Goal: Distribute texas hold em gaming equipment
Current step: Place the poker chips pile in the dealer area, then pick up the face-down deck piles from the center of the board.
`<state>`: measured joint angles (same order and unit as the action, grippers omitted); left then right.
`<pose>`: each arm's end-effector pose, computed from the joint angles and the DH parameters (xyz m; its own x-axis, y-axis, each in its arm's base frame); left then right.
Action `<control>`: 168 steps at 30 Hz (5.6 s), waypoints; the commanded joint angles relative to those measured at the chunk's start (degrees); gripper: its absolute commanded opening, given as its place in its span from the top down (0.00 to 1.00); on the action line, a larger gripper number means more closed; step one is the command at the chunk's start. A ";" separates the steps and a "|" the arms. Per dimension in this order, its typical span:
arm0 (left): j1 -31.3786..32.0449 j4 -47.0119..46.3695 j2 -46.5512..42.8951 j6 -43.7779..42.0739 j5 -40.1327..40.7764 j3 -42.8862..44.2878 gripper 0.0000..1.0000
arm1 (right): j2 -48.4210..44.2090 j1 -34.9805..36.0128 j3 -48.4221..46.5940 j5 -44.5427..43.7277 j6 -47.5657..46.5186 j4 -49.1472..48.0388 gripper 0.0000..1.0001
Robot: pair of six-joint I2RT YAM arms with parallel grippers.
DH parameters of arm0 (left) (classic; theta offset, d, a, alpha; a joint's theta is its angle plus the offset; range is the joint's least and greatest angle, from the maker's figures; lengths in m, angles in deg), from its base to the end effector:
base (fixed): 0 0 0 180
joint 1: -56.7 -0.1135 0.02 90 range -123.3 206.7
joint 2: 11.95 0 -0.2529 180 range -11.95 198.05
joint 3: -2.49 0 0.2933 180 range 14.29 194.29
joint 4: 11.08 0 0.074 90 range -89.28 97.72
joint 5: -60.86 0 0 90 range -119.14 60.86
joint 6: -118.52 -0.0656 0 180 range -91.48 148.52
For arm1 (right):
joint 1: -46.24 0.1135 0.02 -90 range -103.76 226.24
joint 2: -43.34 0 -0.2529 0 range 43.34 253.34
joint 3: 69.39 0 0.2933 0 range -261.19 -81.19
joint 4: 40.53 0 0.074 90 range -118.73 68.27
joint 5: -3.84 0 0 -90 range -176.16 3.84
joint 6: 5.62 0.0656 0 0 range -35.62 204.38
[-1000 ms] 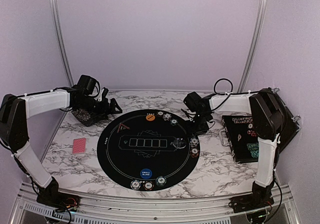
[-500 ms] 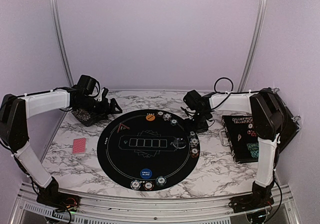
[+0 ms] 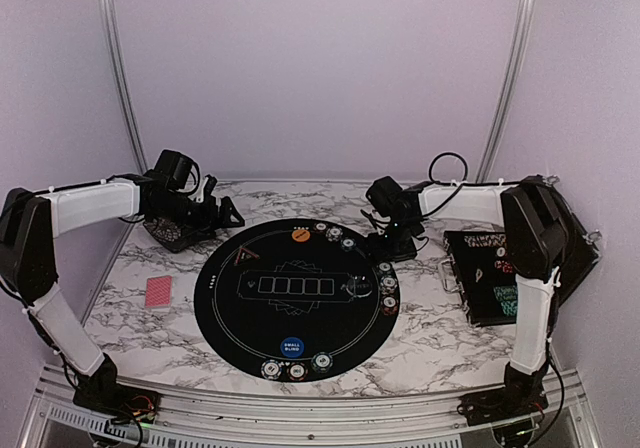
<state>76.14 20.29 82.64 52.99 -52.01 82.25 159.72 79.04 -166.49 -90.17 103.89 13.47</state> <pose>0.3846 -0.1628 0.1935 -0.8516 -0.1042 -0.5138 0.2281 0.8088 -0.5420 0.3802 0.2396 0.1097 -0.9336 -0.2053 -0.2935 -0.2246 0.9739 0.0330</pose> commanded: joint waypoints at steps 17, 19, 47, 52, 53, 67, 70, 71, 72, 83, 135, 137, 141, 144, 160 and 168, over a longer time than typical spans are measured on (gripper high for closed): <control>-0.02 -0.23 -0.46 -0.08 0.28 -0.29 0.01 | -2.19 0.60 -3.95 -2.18 0.14 1.43 0.24; -0.06 -0.23 -0.48 -0.12 0.26 -0.29 0.01 | -2.44 0.60 -4.02 -2.30 0.14 1.40 0.24; -1.80 22.31 -14.10 2.27 31.20 -2.40 0.01 | -21.41 -0.54 8.05 -0.35 -3.91 -35.35 0.02; -3.60 24.98 -16.97 2.87 34.16 -7.89 0.01 | -24.78 -2.41 13.62 6.67 -1.83 -43.94 0.02; -4.11 25.13 -17.38 2.96 33.97 -8.94 0.01 | -26.42 -2.58 17.44 7.18 -1.40 -47.65 0.02; -9.81 24.41 -12.52 -1.10 30.32 -14.23 0.01 | -30.86 -7.48 19.75 21.95 -2.94 -50.46 0.02; -10.43 23.68 -10.52 -2.42 28.58 -14.10 0.01 | -30.77 -7.48 19.42 22.27 -2.90 -49.99 0.01; -10.47 23.42 -9.82 -2.87 28.04 -14.09 0.01 | -30.84 -7.44 19.32 22.41 -2.94 -49.98 0.01; -10.48 23.33 -9.03 -3.17 27.36 -14.02 0.01 | -30.86 -7.48 19.29 22.54 -2.97 -49.98 0.02; -11.77 21.78 -2.92 -3.64 27.05 -14.77 0.01 | -30.68 -7.41 19.12 23.14 -3.13 -49.73 0.02; -12.15 26.33 2.68 -10.91 24.37 -10.37 0.50 | -25.56 -7.42 16.54 27.19 -1.14 -47.73 0.02; -11.98 26.77 2.27 -10.98 24.37 -10.07 0.50 | -24.97 -7.40 16.08 27.99 -0.99 -47.04 0.02; -11.65 27.64 1.60 -11.02 24.46 -9.48 0.50 | -23.84 -7.40 15.46 28.68 -0.48 -46.08 0.04; -11.21 28.29 1.14 -11.09 24.62 -9.03 0.50 | -22.66 -7.41 14.29 29.34 -0.20 -44.68 0.05; -6.47 32.30 -1.58 -11.17 24.63 -5.17 0.51 | -15.54 -4.19 7.97 33.16 2.32 -38.31 0.13; -0.73 34.96 -1.20 -11.08 23.81 -0.78 0.51 | -12.08 -2.38 6.90 37.99 5.88 -38.97 0.18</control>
<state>72.95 51.59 82.83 42.39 -28.01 78.76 146.04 75.39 -157.46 -55.99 106.93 -25.20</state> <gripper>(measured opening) 0.670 0.832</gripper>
